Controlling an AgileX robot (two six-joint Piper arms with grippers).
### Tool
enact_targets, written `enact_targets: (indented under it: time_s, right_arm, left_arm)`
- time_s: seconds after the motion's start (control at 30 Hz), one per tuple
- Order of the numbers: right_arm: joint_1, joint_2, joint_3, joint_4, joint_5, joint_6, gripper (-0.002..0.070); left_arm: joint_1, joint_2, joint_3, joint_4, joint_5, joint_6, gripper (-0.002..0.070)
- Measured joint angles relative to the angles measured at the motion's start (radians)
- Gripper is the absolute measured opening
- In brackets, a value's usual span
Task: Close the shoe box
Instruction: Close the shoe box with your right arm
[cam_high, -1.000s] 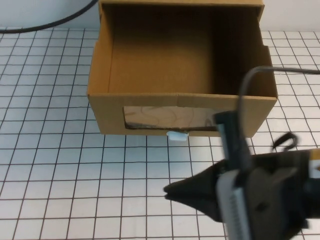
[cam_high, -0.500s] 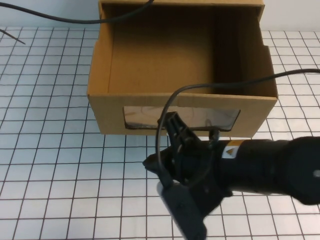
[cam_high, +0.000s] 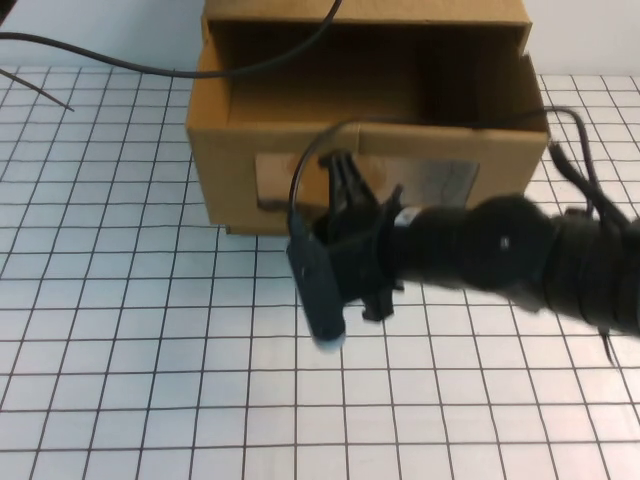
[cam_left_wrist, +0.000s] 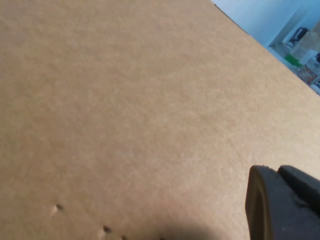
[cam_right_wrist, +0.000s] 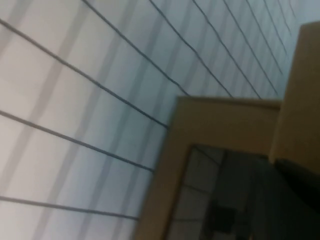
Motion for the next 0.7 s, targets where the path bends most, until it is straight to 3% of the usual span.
enact_targets:
  time_s: [0.37, 0.7]
  right_arm:
    - [-0.155, 0.191, -0.307, 0.015, 0.129, 0.0, -0.0014]
    - [-0.21, 0.287, -0.404, 0.119, 0.161, 0.0, -0.0013]
  left_arm:
    - [0.0, 0.002, -0.002, -0.01, 0.019, 0.0, -0.0002]
    - [0.0, 0.002, -0.002, -0.01, 0.034, 0.0, -0.0002]
